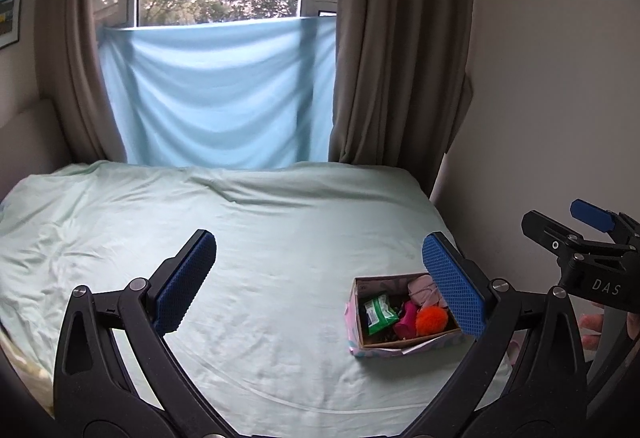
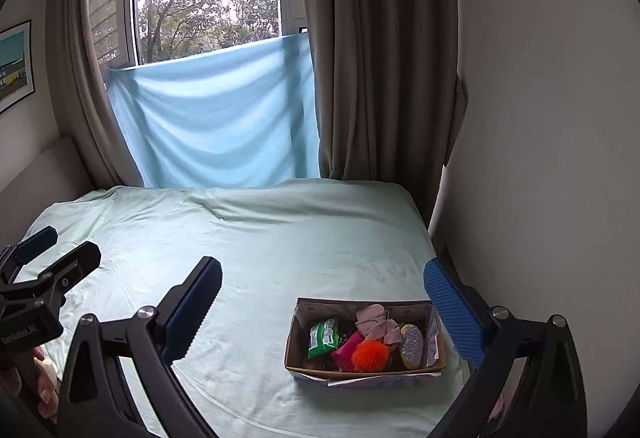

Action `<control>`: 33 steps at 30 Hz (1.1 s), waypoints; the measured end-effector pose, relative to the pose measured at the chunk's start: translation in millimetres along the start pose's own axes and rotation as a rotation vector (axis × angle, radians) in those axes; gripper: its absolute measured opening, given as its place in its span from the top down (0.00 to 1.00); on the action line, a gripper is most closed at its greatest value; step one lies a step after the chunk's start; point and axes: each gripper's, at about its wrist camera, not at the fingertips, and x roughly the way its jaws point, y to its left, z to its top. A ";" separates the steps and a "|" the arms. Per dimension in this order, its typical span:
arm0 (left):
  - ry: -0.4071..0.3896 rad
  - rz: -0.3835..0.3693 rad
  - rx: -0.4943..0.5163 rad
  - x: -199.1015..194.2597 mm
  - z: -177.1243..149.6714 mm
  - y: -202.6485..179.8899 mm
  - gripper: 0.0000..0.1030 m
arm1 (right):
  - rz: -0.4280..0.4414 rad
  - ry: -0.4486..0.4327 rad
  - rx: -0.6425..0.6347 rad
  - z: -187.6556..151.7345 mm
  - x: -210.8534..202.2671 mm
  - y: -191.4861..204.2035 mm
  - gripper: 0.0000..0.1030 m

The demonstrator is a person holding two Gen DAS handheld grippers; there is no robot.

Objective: Organize soft objects

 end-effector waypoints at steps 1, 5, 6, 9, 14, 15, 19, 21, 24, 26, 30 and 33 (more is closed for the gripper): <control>0.000 0.001 0.001 0.0 -0.4 -0.9 0.00 | 0.000 0.001 0.000 0.4 0.0 -0.4 0.02; 0.001 0.000 0.003 -0.1 0.4 -2.9 0.00 | -0.001 0.005 -0.002 0.8 0.5 -1.8 0.02; -0.001 -0.002 0.003 -0.3 0.5 -3.0 0.00 | 0.000 0.005 -0.002 1.2 0.6 -2.3 0.02; -0.003 0.000 0.007 -0.9 0.1 -3.9 0.00 | -0.001 0.003 0.000 1.9 0.4 -2.7 0.02; 0.000 -0.011 0.007 -1.6 -0.5 -5.0 0.00 | 0.002 0.001 0.003 2.2 0.7 -3.8 0.02; -0.001 -0.013 0.005 -2.0 -0.1 -5.5 0.00 | 0.001 0.000 0.001 2.2 0.5 -3.6 0.02; -0.010 -0.016 0.015 -4.4 0.0 -7.6 0.00 | 0.001 -0.001 0.002 2.7 1.1 -5.5 0.02; -0.012 -0.018 0.018 -4.8 -0.6 -9.0 0.00 | 0.001 -0.003 0.003 3.8 2.5 -7.5 0.02; -0.011 -0.021 0.021 -4.2 -0.8 -9.5 0.00 | -0.001 -0.007 0.006 4.6 3.0 -8.3 0.02; -0.014 -0.020 0.026 -4.5 -1.0 -9.9 0.00 | -0.002 -0.009 0.005 4.4 3.4 -8.4 0.02; -0.017 -0.021 0.033 -4.7 -1.3 -11.7 0.00 | -0.005 -0.008 0.005 3.5 4.1 -8.0 0.02; -0.015 -0.017 0.035 -2.8 -0.5 -12.1 0.00 | -0.006 -0.008 0.007 4.3 4.2 -7.9 0.02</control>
